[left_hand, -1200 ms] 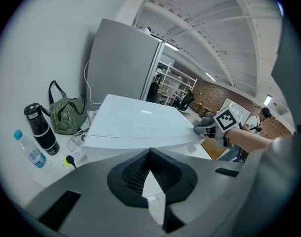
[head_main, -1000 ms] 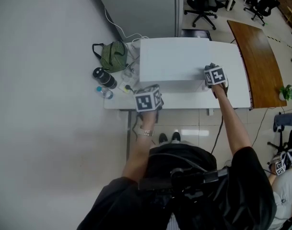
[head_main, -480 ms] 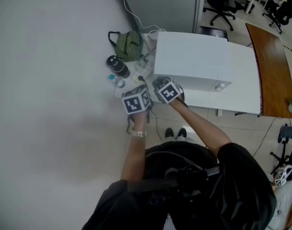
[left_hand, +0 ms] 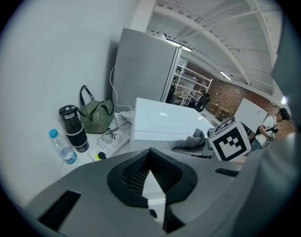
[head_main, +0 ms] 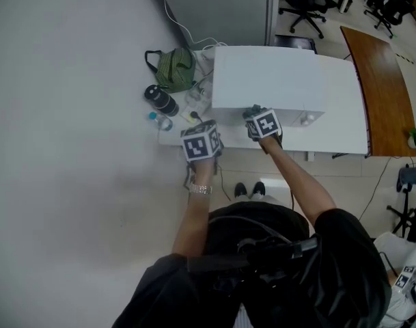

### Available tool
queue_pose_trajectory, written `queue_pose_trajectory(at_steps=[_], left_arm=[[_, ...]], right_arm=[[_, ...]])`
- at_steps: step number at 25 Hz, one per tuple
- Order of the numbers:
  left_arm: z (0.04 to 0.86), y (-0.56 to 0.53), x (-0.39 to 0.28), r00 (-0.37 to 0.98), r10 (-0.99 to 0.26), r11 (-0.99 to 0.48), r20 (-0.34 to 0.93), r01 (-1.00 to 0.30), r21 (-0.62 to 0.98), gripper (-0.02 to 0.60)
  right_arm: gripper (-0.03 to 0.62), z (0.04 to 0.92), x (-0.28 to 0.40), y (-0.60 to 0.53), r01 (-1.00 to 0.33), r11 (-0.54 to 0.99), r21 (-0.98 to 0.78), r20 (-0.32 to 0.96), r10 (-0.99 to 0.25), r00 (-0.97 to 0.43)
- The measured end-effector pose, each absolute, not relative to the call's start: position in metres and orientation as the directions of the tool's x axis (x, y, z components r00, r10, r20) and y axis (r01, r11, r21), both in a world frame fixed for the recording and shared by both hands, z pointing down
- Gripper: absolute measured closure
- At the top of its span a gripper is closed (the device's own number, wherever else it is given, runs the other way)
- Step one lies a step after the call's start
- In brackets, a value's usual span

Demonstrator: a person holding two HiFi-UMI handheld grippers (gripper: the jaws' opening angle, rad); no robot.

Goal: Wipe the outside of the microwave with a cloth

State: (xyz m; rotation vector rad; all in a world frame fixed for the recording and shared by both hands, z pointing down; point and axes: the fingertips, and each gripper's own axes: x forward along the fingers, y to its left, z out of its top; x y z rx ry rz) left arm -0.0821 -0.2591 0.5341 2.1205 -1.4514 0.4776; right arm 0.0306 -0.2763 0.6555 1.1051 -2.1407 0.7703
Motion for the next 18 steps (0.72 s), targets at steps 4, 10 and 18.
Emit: queue_pose_trajectory(at_steps=[4, 10, 18], left_arm=[[0.53, -0.262, -0.042, 0.43, -0.716, -0.369, 0.549, -0.902, 0.225, 0.578], [0.528, -0.259, -0.005, 0.495, -0.684, -0.435, 0.535, -0.866, 0.245, 0.578], [0.535, -0.25, -0.02, 0.463, -0.703, -0.389, 0.54, -0.886, 0.253, 0.578]], right_arm=[[0.574, 0.662, 0.117, -0.263, -0.909, 0.373, -0.188, 0.747, -0.546, -0.379], [0.574, 0.673, 0.251, -0.244, -0.981, 0.153, -0.121, 0.795, -0.577, -0.189], [0.574, 0.647, 0.141, -0.258, -0.907, 0.353, -0.229, 0.731, -0.553, -0.399]])
